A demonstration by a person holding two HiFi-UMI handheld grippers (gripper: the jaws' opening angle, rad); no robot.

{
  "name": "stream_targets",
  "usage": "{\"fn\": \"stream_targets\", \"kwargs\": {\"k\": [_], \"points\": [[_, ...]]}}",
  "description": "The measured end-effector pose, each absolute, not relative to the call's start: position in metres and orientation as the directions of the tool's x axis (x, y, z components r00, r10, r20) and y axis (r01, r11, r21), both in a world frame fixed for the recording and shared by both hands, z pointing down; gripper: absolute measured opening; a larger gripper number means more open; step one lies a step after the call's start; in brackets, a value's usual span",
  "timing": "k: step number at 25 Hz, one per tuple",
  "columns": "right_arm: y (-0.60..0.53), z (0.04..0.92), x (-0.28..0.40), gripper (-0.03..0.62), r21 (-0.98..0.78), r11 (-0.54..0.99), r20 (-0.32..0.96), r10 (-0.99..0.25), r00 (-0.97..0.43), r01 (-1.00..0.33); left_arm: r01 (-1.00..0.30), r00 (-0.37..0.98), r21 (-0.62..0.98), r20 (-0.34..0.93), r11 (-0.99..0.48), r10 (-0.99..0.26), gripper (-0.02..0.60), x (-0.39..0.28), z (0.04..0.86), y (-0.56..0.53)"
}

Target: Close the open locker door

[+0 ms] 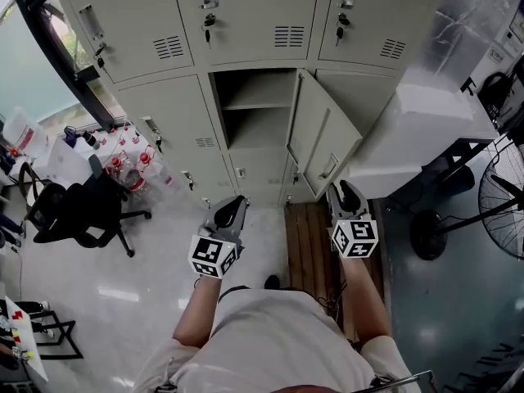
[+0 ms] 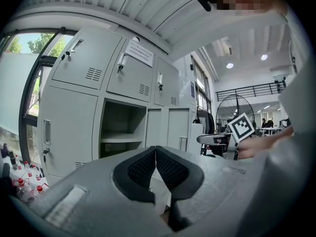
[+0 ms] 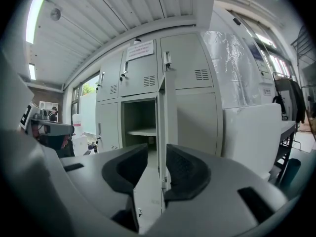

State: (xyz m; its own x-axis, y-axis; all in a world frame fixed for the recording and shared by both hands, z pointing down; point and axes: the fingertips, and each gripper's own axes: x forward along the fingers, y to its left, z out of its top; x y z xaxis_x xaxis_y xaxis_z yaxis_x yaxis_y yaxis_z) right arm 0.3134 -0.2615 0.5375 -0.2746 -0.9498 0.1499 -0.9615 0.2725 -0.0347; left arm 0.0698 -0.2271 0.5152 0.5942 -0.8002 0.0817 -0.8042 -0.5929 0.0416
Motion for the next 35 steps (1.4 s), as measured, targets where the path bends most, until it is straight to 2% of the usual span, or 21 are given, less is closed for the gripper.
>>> {"fn": "stream_targets", "kwargs": {"k": [12, 29, 35], "points": [[-0.298, 0.545, 0.337, 0.123, -0.053, 0.249, 0.176, -0.951, -0.255, -0.967, -0.808, 0.589, 0.051, 0.098, -0.587, -0.802, 0.015, 0.074, 0.523, -0.244], [-0.322, 0.546, 0.324, 0.130, -0.030, 0.155, 0.205, -0.966, -0.157, -0.988, -0.806, 0.592, 0.055, 0.085, -0.590, -0.801, 0.015, 0.007, 0.514, -0.275], [-0.322, 0.542, 0.309, 0.130, -0.004, 0.168, 0.212, -0.963, -0.165, -0.986, -0.798, 0.603, 0.060, 0.082, -0.600, -0.794, 0.015, -0.001, 0.514, -0.281]]}}
